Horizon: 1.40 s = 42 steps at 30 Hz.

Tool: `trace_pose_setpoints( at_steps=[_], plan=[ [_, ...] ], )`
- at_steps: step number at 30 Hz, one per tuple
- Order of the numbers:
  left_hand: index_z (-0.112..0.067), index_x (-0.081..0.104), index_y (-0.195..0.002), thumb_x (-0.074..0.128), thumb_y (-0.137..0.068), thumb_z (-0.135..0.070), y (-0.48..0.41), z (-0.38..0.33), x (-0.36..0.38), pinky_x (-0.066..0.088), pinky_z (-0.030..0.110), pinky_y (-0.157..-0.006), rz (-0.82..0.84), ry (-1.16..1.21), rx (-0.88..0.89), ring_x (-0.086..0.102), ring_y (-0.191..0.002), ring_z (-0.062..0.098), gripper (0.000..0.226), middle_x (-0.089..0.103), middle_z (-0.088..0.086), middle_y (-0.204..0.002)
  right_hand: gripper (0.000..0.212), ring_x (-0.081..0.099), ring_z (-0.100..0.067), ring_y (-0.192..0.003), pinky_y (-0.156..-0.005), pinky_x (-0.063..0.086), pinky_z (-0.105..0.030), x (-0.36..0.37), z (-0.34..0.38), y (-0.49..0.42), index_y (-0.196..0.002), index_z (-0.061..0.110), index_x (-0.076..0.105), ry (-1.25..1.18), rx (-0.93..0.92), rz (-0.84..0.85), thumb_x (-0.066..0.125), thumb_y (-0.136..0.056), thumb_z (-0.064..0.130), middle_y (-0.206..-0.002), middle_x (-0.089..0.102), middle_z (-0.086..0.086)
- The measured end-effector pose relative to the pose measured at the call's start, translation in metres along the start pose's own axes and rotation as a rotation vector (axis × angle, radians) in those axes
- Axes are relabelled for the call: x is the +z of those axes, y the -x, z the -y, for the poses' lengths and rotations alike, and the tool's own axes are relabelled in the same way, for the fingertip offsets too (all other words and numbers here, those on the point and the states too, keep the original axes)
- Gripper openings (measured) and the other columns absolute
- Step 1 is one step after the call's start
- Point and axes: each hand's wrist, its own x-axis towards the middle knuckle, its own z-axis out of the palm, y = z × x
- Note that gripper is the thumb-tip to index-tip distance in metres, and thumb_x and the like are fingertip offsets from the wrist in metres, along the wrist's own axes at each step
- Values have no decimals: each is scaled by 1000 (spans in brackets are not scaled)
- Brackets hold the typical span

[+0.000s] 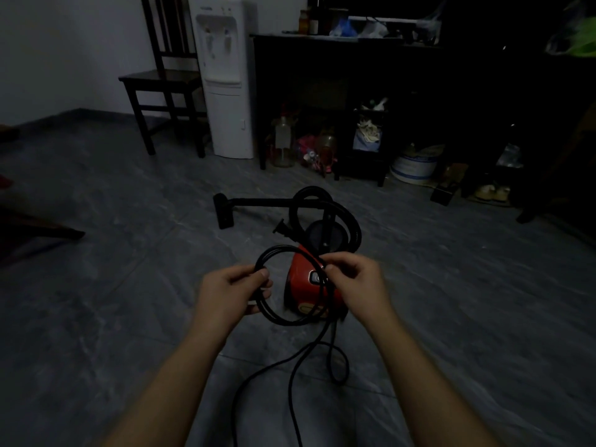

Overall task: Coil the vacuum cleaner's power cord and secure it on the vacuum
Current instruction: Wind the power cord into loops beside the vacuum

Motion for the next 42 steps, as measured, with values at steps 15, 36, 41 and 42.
trace_pose_setpoints(
  at_steps=[15, 36, 41, 42],
  plan=[
    [-15, 75, -95, 69, -90, -20, 0, 2, 0, 58, 30, -62, 36, -13, 6, 75, -76, 20, 10, 78, 5, -82, 27, 67, 5, -97, -85, 52, -13, 12, -9, 4, -102, 29, 75, 79, -8, 30, 73, -85, 8, -99, 72, 17],
    [-23, 80, -93, 77, -82, -18, -10, 14, -14, 52, 12, -72, 177, -699, 439, 68, -79, -3, 13, 75, -13, -83, 27, 72, -22, -90, -79, 59, -33, 15, 4, 3, -91, 28, 77, 158, 142, 382, 70, -86, 3, -97, 77, -9],
    [-25, 77, -89, 81, -78, -22, -7, 17, -13, 49, 8, -67, 185, -695, 406, 66, -76, -4, 12, 72, -13, -79, 26, 71, -22, -92, -84, 58, -37, 15, 10, 5, -90, 30, 77, 127, 169, 397, 70, -87, 5, -99, 76, -10],
    [-25, 75, -87, 81, -77, -22, -7, 17, -11, 51, 12, -67, 168, -696, 401, 66, -74, -2, 11, 72, -11, -77, 27, 70, -23, -90, -85, 58, -41, 16, 11, 6, -88, 31, 77, 120, 168, 396, 70, -87, 5, -98, 76, -11]
  ],
)
